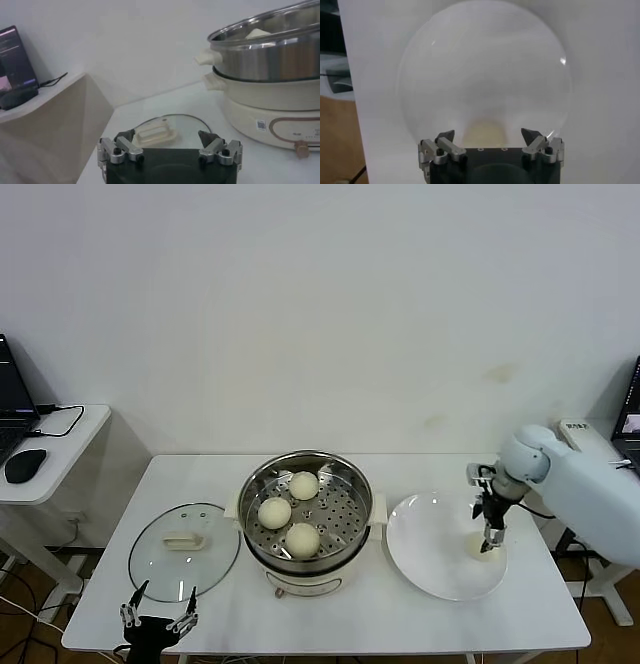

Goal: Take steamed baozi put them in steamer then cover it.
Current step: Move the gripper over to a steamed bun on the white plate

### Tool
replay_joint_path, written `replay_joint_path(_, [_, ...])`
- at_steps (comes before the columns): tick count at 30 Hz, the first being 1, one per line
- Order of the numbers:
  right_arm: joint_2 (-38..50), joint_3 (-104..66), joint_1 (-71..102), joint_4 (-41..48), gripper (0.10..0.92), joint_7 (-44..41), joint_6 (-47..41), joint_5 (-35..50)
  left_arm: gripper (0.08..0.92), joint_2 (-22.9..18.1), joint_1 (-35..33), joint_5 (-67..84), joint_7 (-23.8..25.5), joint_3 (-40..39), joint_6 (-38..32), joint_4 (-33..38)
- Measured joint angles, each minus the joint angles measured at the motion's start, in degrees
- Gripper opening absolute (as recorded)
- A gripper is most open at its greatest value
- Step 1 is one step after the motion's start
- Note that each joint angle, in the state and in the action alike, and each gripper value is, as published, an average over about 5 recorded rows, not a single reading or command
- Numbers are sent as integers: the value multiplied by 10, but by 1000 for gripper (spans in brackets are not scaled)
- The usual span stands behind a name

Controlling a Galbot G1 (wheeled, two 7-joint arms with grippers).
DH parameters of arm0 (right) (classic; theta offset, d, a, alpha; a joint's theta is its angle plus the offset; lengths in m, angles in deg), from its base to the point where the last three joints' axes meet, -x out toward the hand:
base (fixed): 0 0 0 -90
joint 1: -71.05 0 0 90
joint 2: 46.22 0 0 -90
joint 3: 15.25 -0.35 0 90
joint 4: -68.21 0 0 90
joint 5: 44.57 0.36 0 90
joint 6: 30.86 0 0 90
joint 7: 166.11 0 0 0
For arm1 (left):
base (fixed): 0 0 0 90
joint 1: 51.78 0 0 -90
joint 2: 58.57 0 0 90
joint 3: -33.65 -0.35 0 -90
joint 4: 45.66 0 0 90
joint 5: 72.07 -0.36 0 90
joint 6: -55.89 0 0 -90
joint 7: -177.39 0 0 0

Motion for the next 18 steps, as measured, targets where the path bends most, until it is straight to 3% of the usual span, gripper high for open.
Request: replay_joint_path(18, [-16, -8, 23, 40, 823, 27, 20, -23, 823, -1, 1, -8, 2, -4, -1, -13])
